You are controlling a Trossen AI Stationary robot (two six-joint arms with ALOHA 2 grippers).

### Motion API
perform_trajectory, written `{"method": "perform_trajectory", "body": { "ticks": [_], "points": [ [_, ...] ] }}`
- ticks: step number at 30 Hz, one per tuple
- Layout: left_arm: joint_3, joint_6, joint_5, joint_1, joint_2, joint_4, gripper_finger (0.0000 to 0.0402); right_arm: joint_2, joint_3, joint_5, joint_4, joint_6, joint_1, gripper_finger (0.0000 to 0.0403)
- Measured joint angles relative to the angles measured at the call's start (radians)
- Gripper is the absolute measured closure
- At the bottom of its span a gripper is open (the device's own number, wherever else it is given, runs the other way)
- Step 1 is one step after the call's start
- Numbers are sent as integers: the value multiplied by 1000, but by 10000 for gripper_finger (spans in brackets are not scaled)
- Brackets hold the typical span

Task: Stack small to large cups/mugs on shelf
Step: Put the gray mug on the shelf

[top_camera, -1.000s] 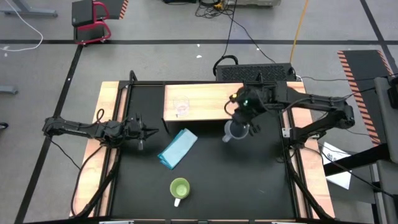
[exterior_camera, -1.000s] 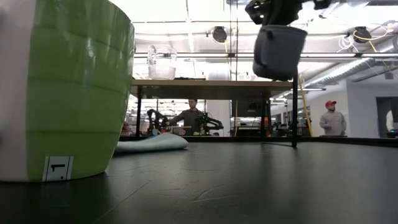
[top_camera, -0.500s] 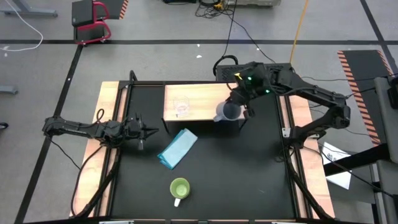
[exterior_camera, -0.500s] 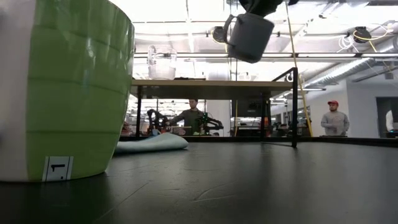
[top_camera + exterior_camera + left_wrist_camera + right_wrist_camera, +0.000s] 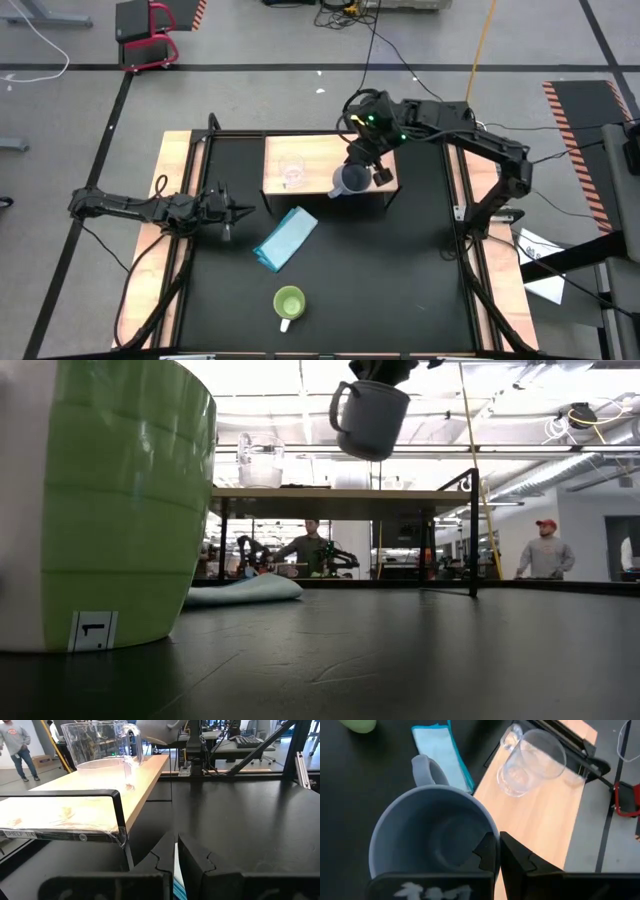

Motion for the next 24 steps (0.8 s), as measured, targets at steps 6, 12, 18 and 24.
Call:
{"method": "perform_trajectory", "body": {
  "ticks": [6,12,18,24],
  "points": [
    [0,14,0,0,0,0,376,84,111,-26,-28,-21,-16,401],
    [0,13,0,0,0,0,376,131,134,-24,-38,-95,-53,402],
    [0,19,0,0,0,0,376,162,134,-25,-36,-157,-88,402],
    [0,17,1,16,0,-1,376,175,134,-65,-21,-173,-117,402]
  ]
}}
